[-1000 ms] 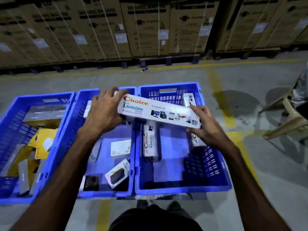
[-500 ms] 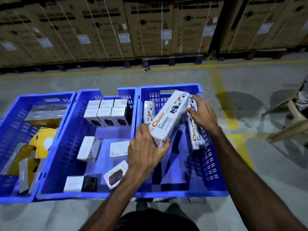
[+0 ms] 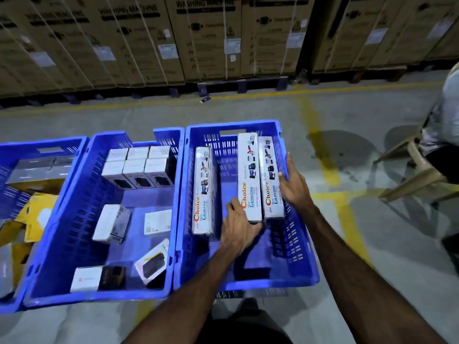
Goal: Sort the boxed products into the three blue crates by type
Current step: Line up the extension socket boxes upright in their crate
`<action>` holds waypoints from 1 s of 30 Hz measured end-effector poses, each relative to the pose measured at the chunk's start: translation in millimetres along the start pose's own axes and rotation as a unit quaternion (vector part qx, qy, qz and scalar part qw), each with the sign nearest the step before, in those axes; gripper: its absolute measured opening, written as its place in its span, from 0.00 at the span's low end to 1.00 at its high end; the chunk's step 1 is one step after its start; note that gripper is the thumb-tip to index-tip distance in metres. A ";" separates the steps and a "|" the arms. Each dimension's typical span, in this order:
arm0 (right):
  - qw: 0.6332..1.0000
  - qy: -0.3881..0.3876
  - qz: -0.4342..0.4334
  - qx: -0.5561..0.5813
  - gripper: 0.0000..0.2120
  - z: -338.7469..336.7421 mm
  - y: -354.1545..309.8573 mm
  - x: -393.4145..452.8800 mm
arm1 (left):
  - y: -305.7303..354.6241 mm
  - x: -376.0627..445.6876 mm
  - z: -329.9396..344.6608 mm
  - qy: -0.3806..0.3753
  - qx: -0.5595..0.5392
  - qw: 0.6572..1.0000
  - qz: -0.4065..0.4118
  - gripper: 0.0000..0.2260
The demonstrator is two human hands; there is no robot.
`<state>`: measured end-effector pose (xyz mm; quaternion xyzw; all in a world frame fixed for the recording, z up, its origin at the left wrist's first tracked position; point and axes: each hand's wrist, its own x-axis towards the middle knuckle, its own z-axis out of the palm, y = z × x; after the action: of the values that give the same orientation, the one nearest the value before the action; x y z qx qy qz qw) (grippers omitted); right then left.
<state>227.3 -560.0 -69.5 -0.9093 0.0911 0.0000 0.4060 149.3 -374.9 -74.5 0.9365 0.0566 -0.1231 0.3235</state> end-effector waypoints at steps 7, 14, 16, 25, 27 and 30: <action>1.000 0.004 -0.001 -0.029 0.32 -0.8 -0.5 -1.2 | -7.5 16.8 18.9 -0.046 -0.016 0.999 0.010 0.36; 0.999 0.000 0.012 -0.046 0.33 -0.7 -3.2 0.0 | -12.8 36.3 5.6 -0.113 0.034 0.993 0.022 0.35; 0.999 -0.001 0.016 -0.045 0.33 -0.1 -3.5 -0.1 | -14.8 39.6 -0.8 -0.141 0.041 0.989 0.028 0.37; 0.999 -0.003 0.023 -0.035 0.33 0.4 -2.3 0.0 | -28.6 19.4 -42.1 -0.113 0.090 0.986 0.077 0.47; 0.999 -0.004 0.024 -0.032 0.33 1.8 -1.1 0.9 | -39.3 10.7 -52.1 -0.021 0.093 0.990 0.108 0.35; 1.000 -0.002 0.012 -0.027 0.33 2.1 -1.3 -0.5 | -49.9 3.5 -63.1 0.115 0.120 0.983 0.073 0.27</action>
<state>227.2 -557.6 -69.9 -0.9188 0.1011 0.0092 0.3814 155.6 -296.5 -57.0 0.9780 0.0101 0.0035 0.2084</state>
